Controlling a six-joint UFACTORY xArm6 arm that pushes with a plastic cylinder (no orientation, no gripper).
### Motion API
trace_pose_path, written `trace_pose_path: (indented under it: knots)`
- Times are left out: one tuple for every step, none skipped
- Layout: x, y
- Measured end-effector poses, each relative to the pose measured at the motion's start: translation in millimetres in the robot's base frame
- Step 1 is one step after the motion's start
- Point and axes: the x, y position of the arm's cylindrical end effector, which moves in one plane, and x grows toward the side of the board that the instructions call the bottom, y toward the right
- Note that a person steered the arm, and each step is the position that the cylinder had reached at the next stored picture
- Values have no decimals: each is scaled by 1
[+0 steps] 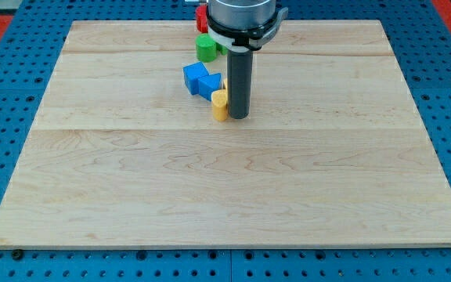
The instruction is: Point your arm towards yellow heart
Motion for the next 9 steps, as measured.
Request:
trace_pose_path:
  knots:
    - [0, -2]
    - [1, -2]
    - [1, -2]
    - [33, -2]
    - [43, 31]
    - [43, 57]
    - [43, 63]
    - [43, 75]
    - [43, 76]
